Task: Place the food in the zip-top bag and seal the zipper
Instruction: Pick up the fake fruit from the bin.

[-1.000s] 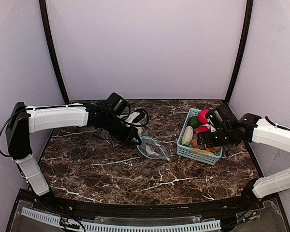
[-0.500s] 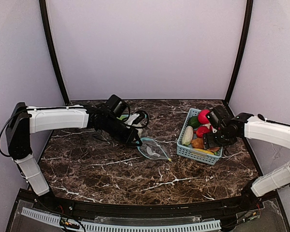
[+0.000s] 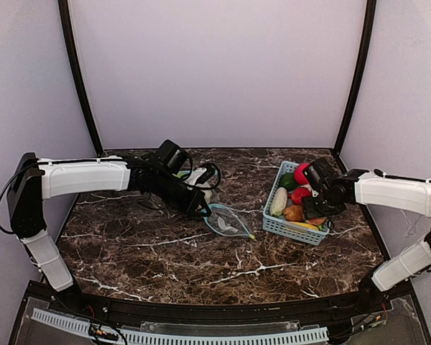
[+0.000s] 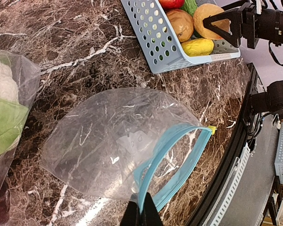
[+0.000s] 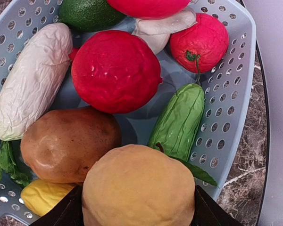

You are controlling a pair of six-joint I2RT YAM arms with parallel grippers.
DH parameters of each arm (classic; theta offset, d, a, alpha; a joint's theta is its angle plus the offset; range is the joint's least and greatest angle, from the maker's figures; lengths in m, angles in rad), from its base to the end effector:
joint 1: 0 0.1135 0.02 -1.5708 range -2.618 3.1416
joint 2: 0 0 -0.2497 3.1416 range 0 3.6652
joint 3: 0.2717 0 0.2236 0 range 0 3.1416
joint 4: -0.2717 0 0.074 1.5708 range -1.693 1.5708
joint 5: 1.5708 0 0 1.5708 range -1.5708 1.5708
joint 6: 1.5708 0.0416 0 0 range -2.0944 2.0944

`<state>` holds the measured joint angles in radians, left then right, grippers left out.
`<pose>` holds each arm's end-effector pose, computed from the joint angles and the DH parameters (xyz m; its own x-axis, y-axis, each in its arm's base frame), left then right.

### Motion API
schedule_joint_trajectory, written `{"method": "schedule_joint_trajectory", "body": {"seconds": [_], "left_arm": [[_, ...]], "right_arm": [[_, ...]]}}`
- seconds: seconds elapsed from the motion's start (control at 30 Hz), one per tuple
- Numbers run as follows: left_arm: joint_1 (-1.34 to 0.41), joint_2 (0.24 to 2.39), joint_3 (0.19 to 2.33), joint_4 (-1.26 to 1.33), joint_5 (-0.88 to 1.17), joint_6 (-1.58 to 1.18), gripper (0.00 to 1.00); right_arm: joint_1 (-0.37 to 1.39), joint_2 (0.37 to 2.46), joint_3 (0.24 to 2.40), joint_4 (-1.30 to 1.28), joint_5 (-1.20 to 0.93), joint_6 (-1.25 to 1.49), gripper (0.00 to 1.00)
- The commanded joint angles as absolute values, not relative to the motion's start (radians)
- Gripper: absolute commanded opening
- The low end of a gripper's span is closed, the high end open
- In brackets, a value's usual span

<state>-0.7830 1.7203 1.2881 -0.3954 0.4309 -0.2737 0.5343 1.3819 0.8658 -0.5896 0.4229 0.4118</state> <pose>0.2383 -0.2617 0.2424 -0.7299 0.3799 -0.5683 0.6689 0.5685 -0.4790 0.2155 0.1077 0.2046 -0.8274 -0.0654 -0.5578 0.0275 0.9873 -0.1566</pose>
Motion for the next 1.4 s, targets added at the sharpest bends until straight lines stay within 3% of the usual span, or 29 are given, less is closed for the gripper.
{"method": "schedule_joint_trajectory", "body": {"seconds": [0.0,0.43,0.83,0.97,1.37], "left_arm": [[-0.78,1.676,1.278,-0.407,0.445,-0.277,0.01],[-0.78,1.636,1.214,-0.354,0.467,-0.32,0.01],[-0.78,1.664,1.165,-0.306,0.561,-0.402,0.01],[-0.78,1.682,1.175,-0.307,0.596,-0.412,0.01],[-0.78,1.723,1.204,-0.336,0.628,-0.402,0.01]], "right_arm": [[0.528,1.382,0.838,-0.548,0.428,0.407,0.65],[0.528,1.13,0.885,-0.55,0.317,0.319,0.53],[0.575,0.817,0.835,-0.327,-0.391,0.246,0.45],[0.647,0.82,0.775,-0.159,-0.571,0.26,0.45],[0.878,1.145,0.763,0.095,-0.601,0.267,0.42]]}}
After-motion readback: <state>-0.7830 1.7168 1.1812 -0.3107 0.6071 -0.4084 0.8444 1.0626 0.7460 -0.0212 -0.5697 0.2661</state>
